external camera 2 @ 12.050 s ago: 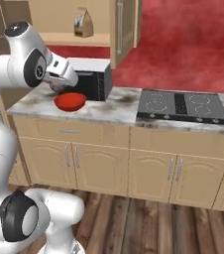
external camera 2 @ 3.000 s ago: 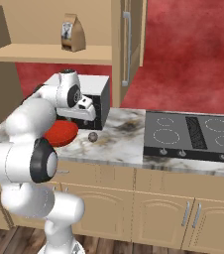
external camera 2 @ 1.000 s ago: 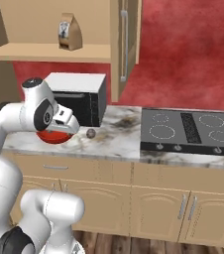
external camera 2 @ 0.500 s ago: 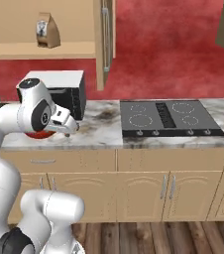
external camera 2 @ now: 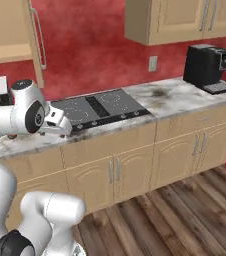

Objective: Pick the egg and butter from the fridge and place them by the bowl for mixing.

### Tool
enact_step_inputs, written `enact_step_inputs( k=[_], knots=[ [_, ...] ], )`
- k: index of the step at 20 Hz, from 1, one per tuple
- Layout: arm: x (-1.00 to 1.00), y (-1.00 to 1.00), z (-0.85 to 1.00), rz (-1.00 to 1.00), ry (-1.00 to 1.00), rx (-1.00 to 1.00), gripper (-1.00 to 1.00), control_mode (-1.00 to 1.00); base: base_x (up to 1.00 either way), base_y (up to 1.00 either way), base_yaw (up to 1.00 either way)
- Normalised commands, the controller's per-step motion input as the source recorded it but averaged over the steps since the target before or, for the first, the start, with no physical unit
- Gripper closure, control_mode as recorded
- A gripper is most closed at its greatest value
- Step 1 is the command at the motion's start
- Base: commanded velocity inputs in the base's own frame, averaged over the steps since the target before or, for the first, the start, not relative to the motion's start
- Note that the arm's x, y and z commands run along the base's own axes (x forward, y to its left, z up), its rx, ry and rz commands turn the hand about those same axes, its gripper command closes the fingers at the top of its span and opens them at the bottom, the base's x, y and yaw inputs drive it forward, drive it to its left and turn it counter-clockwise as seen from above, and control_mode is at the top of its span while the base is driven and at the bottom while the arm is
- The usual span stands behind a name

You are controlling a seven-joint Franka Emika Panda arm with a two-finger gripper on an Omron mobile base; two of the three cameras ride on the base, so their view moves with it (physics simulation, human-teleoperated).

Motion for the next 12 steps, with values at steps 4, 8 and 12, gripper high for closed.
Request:
enact_step_inputs(
  k=[4, 8, 12],
  knots=[
    [0.00, 0.00, 0.00, 0.00, 0.00, 0.00, -1.00, 1.00, 0.00, -0.47, -0.87],
    [0.00, 0.00, 0.00, 0.00, 0.00, 0.00, -1.00, 1.00, 0.00, -0.41, -0.88],
    [0.00, 0.00, 0.00, 0.00, 0.00, 0.00, -1.00, 1.00, 0.00, -0.24, -0.89]
  ],
)
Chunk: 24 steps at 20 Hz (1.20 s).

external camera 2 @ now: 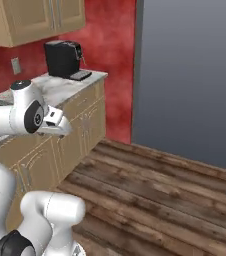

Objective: Pick the egg and butter from the fridge and place them by the bowl for mixing.

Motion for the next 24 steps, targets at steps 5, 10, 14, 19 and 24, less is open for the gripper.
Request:
enact_step_inputs(
  k=[5, 10, 14, 19, 24],
  knots=[
    [0.00, 0.00, 0.00, 0.00, 0.00, 0.00, -1.00, 1.00, 0.19, -0.10, -0.80],
    [0.00, 0.00, 0.00, 0.00, 0.00, 0.00, -1.00, 1.00, 0.32, -0.12, -0.78],
    [0.00, 0.00, 0.00, 0.00, 0.00, 0.00, -1.00, 1.00, 0.35, -0.12, -0.77],
    [0.00, 0.00, 0.00, 0.00, 0.00, 0.00, -1.00, 1.00, 0.18, -0.18, -0.77],
    [0.00, 0.00, 0.00, 0.00, 0.00, 0.00, -1.00, 1.00, 0.14, -0.07, -0.77]
  ],
)
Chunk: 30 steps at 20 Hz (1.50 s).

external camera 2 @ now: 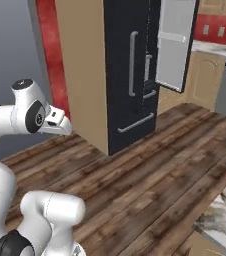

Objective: Pick the egg and butter from the fridge and place them by the bowl for mixing.

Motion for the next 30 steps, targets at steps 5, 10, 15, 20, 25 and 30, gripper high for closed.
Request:
enact_step_inputs(
  k=[5, 10, 15, 20, 25, 30],
  knots=[
    [0.00, 0.00, 0.00, 0.00, 0.00, 0.00, -1.00, 1.00, 0.12, -0.02, -0.79],
    [0.00, 0.00, 0.00, 0.00, 0.00, 0.00, -1.00, 1.00, 0.51, 0.13, -0.60],
    [0.00, 0.00, 0.00, 0.00, 0.00, 0.00, -1.00, 1.00, 0.36, 0.53, -0.36],
    [0.00, 0.00, 0.00, 0.00, 0.00, 0.00, -1.00, 1.00, 0.44, 0.40, -0.24],
    [0.00, 0.00, 0.00, 0.00, 0.00, 0.00, -1.00, 1.00, 0.67, 0.08, -0.17],
    [0.00, 0.00, 0.00, 0.00, 0.00, 0.00, -1.00, 1.00, 0.79, 0.01, -0.18]
  ],
)
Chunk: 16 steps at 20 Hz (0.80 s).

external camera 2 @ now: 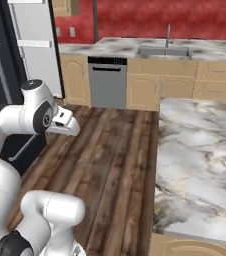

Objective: Pick the egg and butter from the fridge and place them by the bowl for mixing.

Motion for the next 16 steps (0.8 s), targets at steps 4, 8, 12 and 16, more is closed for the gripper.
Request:
enact_step_inputs(
  k=[4, 8, 12, 16],
  knots=[
    [0.00, 0.00, 0.00, 0.00, 0.00, 0.00, -1.00, 1.00, 0.82, 0.00, -0.15],
    [0.00, 0.00, 0.00, 0.00, 0.00, 0.00, -1.00, 1.00, 0.87, 0.00, -0.12],
    [0.00, 0.00, 0.00, 0.00, 0.00, 0.00, -1.00, 1.00, 0.86, 0.00, -0.02],
    [0.00, 0.00, 0.00, 0.00, 0.00, 0.00, -1.00, 1.00, 0.84, -0.21, 0.00]
  ],
)
